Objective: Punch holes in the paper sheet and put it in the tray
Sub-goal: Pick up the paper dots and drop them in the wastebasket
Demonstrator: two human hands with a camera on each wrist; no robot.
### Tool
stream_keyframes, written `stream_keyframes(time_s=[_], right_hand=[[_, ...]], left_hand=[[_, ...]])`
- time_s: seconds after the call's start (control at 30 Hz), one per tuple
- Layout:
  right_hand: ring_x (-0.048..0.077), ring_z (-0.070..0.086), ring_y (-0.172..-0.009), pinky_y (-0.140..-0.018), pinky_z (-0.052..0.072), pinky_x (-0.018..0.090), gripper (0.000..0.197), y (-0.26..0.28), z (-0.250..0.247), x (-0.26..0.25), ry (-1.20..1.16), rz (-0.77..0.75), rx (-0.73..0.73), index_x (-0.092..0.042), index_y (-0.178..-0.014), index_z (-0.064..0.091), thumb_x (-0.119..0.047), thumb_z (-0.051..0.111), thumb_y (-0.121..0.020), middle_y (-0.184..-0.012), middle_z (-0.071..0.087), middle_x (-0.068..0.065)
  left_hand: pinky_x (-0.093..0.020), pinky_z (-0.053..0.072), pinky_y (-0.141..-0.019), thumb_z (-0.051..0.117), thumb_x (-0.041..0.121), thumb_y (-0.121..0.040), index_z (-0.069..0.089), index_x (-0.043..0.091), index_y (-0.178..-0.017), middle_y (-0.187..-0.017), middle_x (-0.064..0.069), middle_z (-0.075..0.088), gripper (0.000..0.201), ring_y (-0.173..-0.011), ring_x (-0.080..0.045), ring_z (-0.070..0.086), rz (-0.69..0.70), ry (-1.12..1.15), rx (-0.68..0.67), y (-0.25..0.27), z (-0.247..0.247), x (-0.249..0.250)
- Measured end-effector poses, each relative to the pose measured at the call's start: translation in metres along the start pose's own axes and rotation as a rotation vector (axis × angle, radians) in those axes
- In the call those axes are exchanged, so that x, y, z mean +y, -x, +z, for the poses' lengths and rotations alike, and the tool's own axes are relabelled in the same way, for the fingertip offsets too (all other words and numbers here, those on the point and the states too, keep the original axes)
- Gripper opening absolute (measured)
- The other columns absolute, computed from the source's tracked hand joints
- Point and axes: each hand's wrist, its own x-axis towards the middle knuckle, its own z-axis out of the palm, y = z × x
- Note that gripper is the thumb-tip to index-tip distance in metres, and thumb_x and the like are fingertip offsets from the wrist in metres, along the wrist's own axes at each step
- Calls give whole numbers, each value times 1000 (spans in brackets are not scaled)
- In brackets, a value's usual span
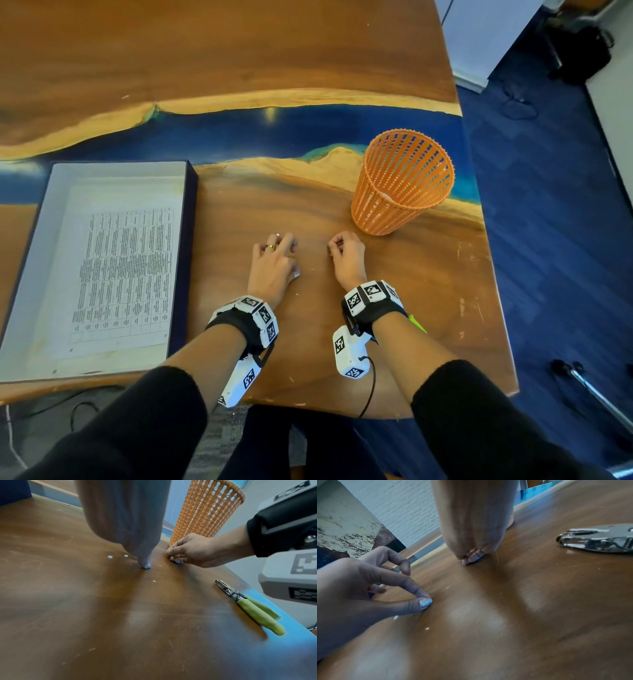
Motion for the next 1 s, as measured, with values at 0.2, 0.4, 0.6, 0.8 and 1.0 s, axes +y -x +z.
stream_keyframes(time_s=[0.2, 0.4, 0.6, 0.8, 1.0], right_hand=[[30, 54, -93, -80, 36, 28, 11, 3, -3, -2, 2, 3, -25, 3, -89, 61, -1, 51, -89, -97, 59, 19], [31, 55, -91, -80, 41, 33, 9, 4, -4, -1, 3, 1, -35, 1, -89, 60, -1, 52, -89, -98, 58, 20], [17, 45, -81, -82, 43, 37, 8, 9, -7, -19, 41, -62, -101, -1, -92, 57, -4, 50, -90, -101, 56, 16], [22, 44, -75, -70, 40, 39, 16, 18, -19, -75, 76, -258, -83, -13, -83, 38, -1, 45, -90, -86, 44, 8], [15, 37, -71, -63, 29, 22, 13, -1, -76, -125, -55, -470, 250, -9, -81, 43, -1, 44, -92, -82, 39, 5]], left_hand=[[-38, 33, -76, 80, 20, -65, 63, 25, -59, -109, 4, 39, 19, -105, -24, 38, 39, -86, -53, -1, 2, 4], [-35, 27, -74, 72, 22, -73, 64, 15, -70, -103, 1, 35, 10, -89, -22, 37, 79, -149, 38, -1, 15, 1], [-37, 44, -69, 68, 23, -78, 63, 13, -71, -106, -3, 41, 13, -88, -23, 42, 55, -94, 41, 1, 11, -8], [-43, 51, -75, 61, 11, -88, 62, 1, -91, -110, -17, 53, 11, -96, -32, 54, -49, 146, 158, -40, -43, -23], [-42, 46, -80, 49, 15, -93, 57, 3, -97, -113, -13, 54, 14, -103, -28, 54, 102, 324, 408, -101, -115, -2]])
